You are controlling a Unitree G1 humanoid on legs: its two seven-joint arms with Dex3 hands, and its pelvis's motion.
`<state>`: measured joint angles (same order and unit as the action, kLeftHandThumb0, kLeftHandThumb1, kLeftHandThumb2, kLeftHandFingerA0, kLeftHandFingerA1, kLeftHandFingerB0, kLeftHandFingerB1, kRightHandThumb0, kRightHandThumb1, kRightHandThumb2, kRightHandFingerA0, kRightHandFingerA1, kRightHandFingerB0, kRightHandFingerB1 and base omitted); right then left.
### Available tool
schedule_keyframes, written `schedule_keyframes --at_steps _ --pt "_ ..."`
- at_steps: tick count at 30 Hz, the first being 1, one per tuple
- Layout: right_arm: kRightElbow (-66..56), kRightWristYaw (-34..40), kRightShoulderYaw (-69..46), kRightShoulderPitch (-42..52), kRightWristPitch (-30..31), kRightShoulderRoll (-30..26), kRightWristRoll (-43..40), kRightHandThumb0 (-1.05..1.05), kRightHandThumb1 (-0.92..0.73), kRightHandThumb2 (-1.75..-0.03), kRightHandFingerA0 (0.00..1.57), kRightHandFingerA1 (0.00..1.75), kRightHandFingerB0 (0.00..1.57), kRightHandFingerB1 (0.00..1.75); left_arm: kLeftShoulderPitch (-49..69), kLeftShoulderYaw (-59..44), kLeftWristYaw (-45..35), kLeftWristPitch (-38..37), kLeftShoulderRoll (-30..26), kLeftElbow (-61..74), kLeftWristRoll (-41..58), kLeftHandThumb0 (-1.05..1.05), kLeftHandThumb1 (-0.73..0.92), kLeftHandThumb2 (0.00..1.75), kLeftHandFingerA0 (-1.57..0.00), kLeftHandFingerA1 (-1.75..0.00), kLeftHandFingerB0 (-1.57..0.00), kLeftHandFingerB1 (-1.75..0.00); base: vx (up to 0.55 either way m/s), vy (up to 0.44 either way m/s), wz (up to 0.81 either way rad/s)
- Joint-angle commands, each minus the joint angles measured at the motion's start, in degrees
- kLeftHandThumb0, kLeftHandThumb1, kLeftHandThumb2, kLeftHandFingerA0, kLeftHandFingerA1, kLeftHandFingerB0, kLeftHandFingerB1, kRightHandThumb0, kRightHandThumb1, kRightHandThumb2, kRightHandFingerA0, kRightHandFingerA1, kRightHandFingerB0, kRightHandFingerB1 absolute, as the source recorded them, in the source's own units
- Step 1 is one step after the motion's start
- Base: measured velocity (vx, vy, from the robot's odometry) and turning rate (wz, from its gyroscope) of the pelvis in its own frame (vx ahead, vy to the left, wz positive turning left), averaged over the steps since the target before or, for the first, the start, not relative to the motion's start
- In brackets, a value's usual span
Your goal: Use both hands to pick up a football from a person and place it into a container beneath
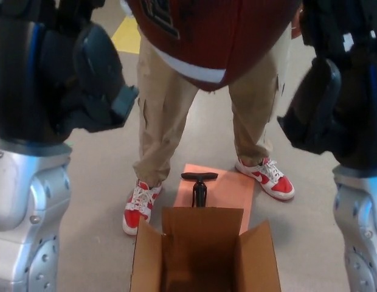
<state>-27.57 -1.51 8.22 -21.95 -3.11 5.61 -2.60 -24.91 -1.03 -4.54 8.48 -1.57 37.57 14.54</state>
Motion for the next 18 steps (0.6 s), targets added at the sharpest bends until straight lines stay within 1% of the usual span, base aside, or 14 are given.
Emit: schedule_keyframes --at_steps 1,2,3,6,7,8,11,15,18 --pt "5.00 4.37 8.74 -6.85 6.58 2.30 14.75 -0.82 -0.88 -1.19 0.00 0.14 0.00 0.15 -5.17 10.34 1.83 4.58 1.38 -6.47 -8.64 -0.91 0.89 1.17 0.00 -0.11 0.00 -0.10 0.00 0.000 0.00" --pt "5.48 5.09 8.96 -6.98 6.60 2.39 15.83 -0.82 -0.88 -1.19 0.00 0.14 0.00 0.15 -5.36 10.69 2.20 4.07 1.50 -7.18 -9.43 -0.91 0.89 1.17 0.00 -0.11 0.00 -0.10 0.00 0.000 0.00" --pt "6.14 6.40 9.39 -7.01 9.20 2.58 17.82 -0.84 -0.92 -1.23 0.00 0.12 0.00 0.13 -5.24 11.10 2.70 3.15 2.06 -9.53 -9.97 -0.87 0.88 1.17 0.00 -0.12 0.00 -0.13 0.00 0.000 0.00" --pt "6.99 7.47 9.78 -6.65 11.85 3.10 18.41 -0.82 -0.91 -1.23 0.00 0.13 0.00 0.15 -4.73 11.25 3.08 2.74 2.68 -11.95 -9.65 -0.87 0.88 1.18 0.00 -0.12 0.00 -0.12 0.00 0.000 0.00" --pt "8.21 8.03 9.76 -6.25 12.97 3.37 18.19 -0.76 -0.88 -1.22 0.00 0.18 0.03 0.22 -4.04 10.69 1.87 2.91 3.50 -14.03 -6.76 -0.91 0.92 1.17 0.00 -0.06 0.00 -0.06 0.00 0.000 0.00" --pt "9.64 8.36 9.71 -5.66 13.84 3.50 17.76 -0.79 -0.92 -1.23 0.00 0.15 0.03 0.20 -3.31 10.47 0.76 3.23 3.60 -16.10 -5.34 -0.87 0.92 1.18 0.00 -0.09 0.00 -0.08 0.00 0.000 0.00" --pt "12.06 9.15 9.53 -5.35 13.53 3.50 17.54 -0.79 -0.92 -1.23 0.00 0.16 0.02 0.21 -2.69 9.98 0.32 2.27 3.74 -18.98 -5.02 -0.90 0.92 1.18 0.00 -0.08 0.00 -0.07 0.00 0.000 0.00" --pt "14.87 10.08 9.21 -5.13 12.21 3.12 17.58 -0.76 -0.90 -1.21 0.00 0.18 0.09 0.24 -2.34 9.45 -0.49 1.47 3.63 -22.14 -4.00 -0.89 0.92 1.17 0.00 -0.07 0.00 -0.07 0.00 0.000 0.00" --pt "16.18 10.43 9.10 -4.94 11.77 3.32 17.00 -0.74 -0.88 -1.21 0.00 0.20 0.07 0.25 -1.97 9.33 -0.60 1.07 3.80 -23.05 -3.33 -0.87 0.92 1.17 0.00 -0.07 0.00 -0.07 0.00 0.000 0.00"
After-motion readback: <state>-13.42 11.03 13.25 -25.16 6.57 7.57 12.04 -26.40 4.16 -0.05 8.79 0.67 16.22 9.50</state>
